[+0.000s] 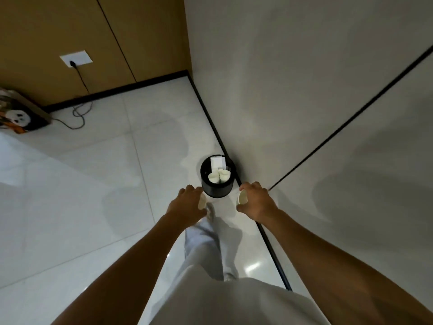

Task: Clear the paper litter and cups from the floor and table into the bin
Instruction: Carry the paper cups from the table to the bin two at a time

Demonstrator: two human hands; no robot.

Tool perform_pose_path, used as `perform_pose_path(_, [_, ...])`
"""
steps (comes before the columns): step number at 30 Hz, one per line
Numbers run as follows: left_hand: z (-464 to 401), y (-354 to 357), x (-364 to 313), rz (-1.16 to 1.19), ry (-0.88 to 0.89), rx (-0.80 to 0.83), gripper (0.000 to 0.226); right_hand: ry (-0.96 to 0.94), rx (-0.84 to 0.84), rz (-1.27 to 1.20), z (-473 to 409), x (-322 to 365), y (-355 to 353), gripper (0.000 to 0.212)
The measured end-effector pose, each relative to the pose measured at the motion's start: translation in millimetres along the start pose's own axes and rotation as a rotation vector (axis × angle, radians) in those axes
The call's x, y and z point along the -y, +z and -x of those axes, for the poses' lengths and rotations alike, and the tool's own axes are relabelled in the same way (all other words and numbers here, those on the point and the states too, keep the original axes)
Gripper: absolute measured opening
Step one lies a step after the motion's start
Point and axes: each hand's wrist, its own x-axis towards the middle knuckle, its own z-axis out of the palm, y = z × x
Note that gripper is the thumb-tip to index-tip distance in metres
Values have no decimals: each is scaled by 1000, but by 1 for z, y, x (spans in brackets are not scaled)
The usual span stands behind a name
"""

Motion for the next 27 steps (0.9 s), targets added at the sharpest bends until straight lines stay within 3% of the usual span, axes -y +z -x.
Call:
perform_pose_path(7, [-120,-47,20,16,-52,15,62,43,62,15,-121,29,-27,55])
perform_pose_path(13, [-210,-44,33,111,-114,71,67,52,131,10,-202,26,-15,51])
perform_pose_path(27, [-402,130,86,207,-188,14,71,20,220,102,-419,-58,122,53])
